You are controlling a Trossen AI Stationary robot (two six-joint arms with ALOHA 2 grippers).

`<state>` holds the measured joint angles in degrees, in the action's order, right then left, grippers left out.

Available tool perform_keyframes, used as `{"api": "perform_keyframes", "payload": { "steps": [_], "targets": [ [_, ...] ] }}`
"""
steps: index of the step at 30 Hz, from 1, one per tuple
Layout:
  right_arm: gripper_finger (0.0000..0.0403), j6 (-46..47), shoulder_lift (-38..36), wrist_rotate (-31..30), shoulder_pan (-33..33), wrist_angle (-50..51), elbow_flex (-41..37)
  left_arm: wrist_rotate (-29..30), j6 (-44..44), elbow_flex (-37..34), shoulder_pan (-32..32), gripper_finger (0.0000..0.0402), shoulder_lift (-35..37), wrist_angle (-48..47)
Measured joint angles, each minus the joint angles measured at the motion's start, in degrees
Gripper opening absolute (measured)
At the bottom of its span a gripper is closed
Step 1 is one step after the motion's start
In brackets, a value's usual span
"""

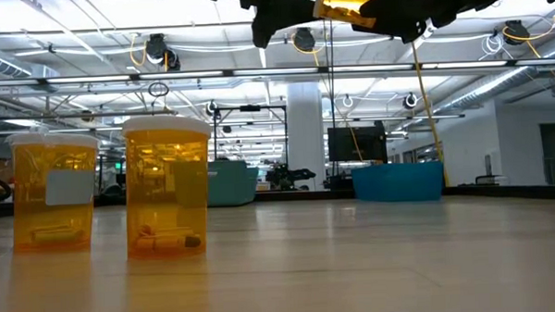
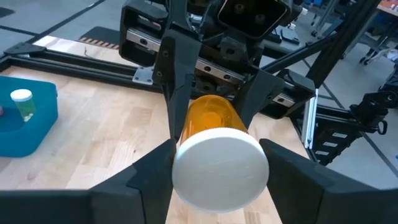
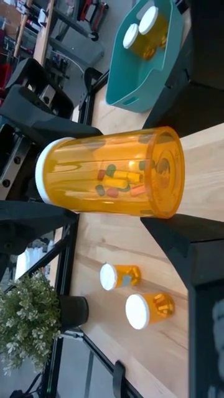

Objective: Pick and place medicine bottles into bin by pill shape (circle, oval)
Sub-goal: Put the right big orange pill bottle into the green bin

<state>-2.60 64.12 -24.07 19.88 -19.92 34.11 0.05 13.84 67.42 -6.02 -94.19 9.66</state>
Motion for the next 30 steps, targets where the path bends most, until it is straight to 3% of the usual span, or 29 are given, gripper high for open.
{"api": "perform_keyframes", "payload": {
  "steps": [4,10,15,23,30],
  "targets": [
    [0.0202,0.1,0.0,-1.6,0.2,0.5,0.0,0.0,-0.2,0.0,0.0,0.0227,0.0,-0.3],
    [0.0287,2.5,-0.3,-1.6,0.2,9.1,0.0,0.0,-2.2,0.0,0.0,0.0208,1.1,-4.0],
    [0.0336,3.1,-0.8,-1.4,0.3,14.9,0.0,0.3,-3.2,0.0,0.5,0.0225,4.5,-11.1],
    [0.0330,2.6,-2.2,-1.4,0.3,18.8,0.0,4.5,-7.1,2.7,6.9,0.0208,12.6,-29.7],
    [0.0316,1.2,-2.3,-1.4,0.2,18.5,0.0,9.0,-13.3,13.2,16.4,0.0228,11.9,-46.0]
  ]
}}
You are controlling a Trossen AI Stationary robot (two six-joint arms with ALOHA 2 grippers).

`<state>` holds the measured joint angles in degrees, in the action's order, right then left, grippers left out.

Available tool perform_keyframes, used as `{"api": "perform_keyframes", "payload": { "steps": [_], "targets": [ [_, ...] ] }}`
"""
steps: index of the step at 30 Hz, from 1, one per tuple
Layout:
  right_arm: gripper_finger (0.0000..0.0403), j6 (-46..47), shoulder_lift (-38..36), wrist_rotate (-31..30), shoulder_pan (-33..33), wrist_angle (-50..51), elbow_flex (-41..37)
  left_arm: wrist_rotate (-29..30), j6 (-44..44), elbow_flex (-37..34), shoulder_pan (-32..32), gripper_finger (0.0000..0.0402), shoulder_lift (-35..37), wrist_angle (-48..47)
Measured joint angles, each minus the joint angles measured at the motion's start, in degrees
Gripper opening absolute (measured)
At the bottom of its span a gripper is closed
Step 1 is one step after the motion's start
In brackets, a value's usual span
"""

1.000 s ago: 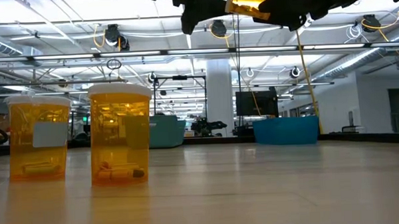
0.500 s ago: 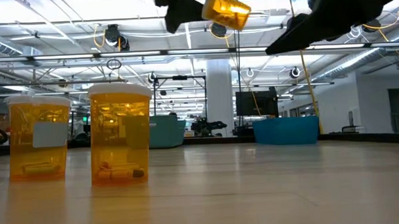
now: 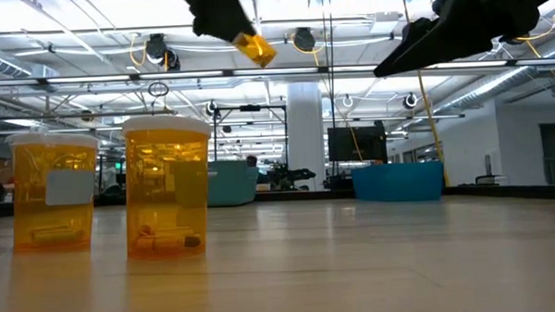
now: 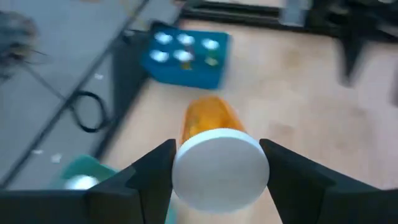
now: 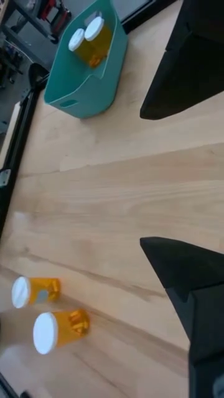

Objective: Pick and place medicine bottles into bin by pill shape (circle, oval)
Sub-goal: Put the right big orange pill bottle into the green bin

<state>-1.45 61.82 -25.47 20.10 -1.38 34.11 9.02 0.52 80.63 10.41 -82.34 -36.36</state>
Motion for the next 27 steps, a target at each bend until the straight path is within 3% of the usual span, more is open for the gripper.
{"api": "perform_keyframes", "payload": {
  "steps": [3,13,19,27],
  "targets": [
    [0.0315,-0.7,0.0,0.0,0.0,0.0,0.0,0.0,-2.0,1.7,4.6,0.0233,-0.3,-5.3],
    [0.0315,-1.4,0.0,0.0,-0.2,-0.2,0.0,-7.1,-6.2,2.2,17.7,0.0208,-3.9,-8.2],
    [0.0315,-1.8,0.0,0.0,-0.3,-0.3,0.0,-7.6,-8.0,2.2,19.8,0.0228,-8.1,-8.2],
    [0.0315,-1.8,0.0,-0.1,-0.3,-0.3,0.0,-4.9,-3.0,2.1,20.2,0.0207,-10.4,-5.9]
  ]
}}
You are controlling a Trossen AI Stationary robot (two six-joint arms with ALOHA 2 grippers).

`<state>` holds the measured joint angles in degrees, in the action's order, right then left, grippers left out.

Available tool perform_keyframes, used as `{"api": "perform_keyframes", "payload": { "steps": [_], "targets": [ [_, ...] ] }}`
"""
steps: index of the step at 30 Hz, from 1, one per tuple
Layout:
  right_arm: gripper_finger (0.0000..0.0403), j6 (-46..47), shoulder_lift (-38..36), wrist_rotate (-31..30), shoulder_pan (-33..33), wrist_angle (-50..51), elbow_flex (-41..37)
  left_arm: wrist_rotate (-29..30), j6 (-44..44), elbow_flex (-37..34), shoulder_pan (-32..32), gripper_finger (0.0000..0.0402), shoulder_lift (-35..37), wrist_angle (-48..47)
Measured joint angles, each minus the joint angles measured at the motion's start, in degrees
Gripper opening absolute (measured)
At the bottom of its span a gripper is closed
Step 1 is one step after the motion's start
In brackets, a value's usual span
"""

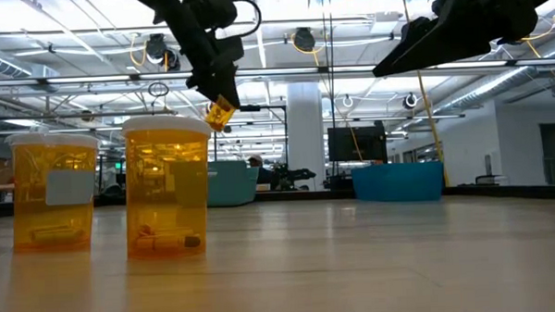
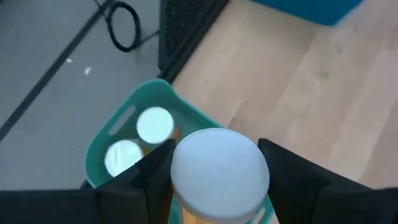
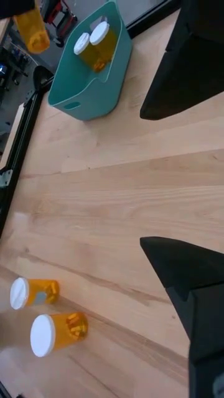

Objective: Pick and place medicine bottles into bin by pill shape (circle, oval)
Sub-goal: Put the right big orange pill bottle into the green bin

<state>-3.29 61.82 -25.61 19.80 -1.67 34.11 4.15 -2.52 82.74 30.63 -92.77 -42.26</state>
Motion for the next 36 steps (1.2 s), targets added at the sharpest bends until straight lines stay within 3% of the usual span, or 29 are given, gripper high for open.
{"api": "perform_keyframes", "payload": {
  "steps": [6,14,22,28,32,36],
  "targets": [
    [0.0315,0.6,0.0,0.1,0.0,0.2,0.0,2.8,3.2,-1.9,-0.5,0.0228,0.1,3.5],
    [0.0315,2.4,0.0,0.1,0.0,0.2,0.0,5.2,8.2,-9.9,-0.5,0.0206,0.1,13.9],
    [0.0315,2.5,0.0,0.1,0.0,0.2,0.0,12.9,11.8,-18.4,-1.1,0.0233,0.1,26.5],
    [0.0315,2.2,0.0,0.1,0.0,-0.2,0.0,17.1,16.2,-25.2,-1.0,0.0210,0.1,36.9],
    [0.0315,2.2,0.0,0.1,0.0,-0.2,0.0,17.1,18.0,-27.8,-1.2,0.0206,0.1,38.1],
    [0.0315,2.2,0.0,0.1,0.0,-0.2,0.0,18.7,18.4,-29.0,-1.3,0.0228,0.1,38.1]
  ]
}}
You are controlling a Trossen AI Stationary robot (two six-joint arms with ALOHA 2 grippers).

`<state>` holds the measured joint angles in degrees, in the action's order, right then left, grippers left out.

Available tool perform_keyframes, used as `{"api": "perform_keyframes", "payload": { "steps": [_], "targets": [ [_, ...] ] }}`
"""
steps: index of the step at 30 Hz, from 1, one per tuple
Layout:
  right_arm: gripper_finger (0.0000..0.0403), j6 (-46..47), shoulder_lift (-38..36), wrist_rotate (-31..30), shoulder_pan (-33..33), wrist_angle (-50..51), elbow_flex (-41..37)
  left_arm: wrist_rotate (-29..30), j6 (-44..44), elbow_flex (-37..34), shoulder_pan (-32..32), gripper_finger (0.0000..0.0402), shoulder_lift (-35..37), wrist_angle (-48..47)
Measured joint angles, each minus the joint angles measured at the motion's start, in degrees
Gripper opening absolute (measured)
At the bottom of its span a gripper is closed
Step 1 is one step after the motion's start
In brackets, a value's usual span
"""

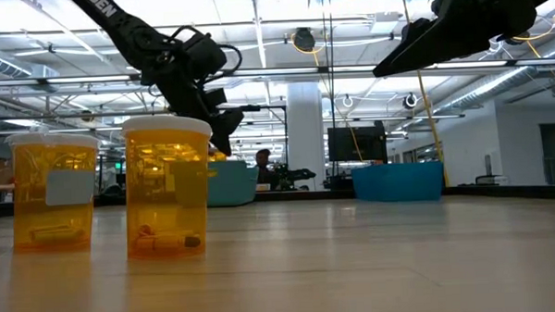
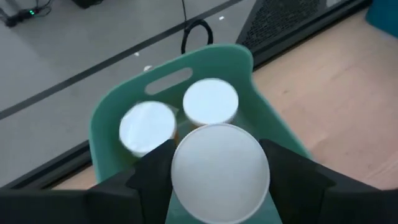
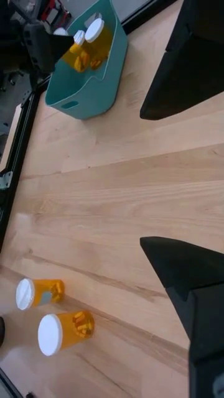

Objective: Pick and place medicine bottles into bin by pill shape (circle, oval)
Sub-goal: Put the right big orange pill bottle into the green bin

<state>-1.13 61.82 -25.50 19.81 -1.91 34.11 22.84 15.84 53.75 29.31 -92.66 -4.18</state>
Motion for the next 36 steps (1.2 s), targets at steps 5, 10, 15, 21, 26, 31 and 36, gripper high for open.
{"api": "perform_keyframes", "payload": {
  "steps": [5,10,15,21,26,31,36],
  "targets": [
    [0.0315,0.0,0.0,0.0,0.0,0.0,0.0,0.6,-0.1,-0.1,-0.2,0.0228,0.0,0.0],
    [0.0315,-0.2,0.0,0.0,0.0,0.0,0.0,0.6,1.7,-0.1,0.4,0.0206,0.0,-0.4],
    [0.0315,-0.2,0.0,0.0,0.0,-0.1,0.0,0.1,3.9,-0.1,1.0,0.0224,0.0,-0.6],
    [0.0315,-0.1,0.0,0.0,0.0,-0.1,0.0,0.1,6.3,-0.1,1.3,0.0231,0.0,-2.2],
    [0.0315,0.0,0.0,0.0,0.0,-0.1,0.0,-0.3,7.4,-0.1,1.9,0.0211,0.0,-3.4],
    [0.0315,-0.1,0.0,0.0,0.0,-0.3,0.0,-0.6,7.2,-0.1,2.3,0.0225,0.0,-3.3],
    [0.0315,-0.4,0.0,0.0,0.0,-0.6,0.0,-1.7,6.8,0.0,3.4,0.0232,-2.4,-3.3]
  ]
}}
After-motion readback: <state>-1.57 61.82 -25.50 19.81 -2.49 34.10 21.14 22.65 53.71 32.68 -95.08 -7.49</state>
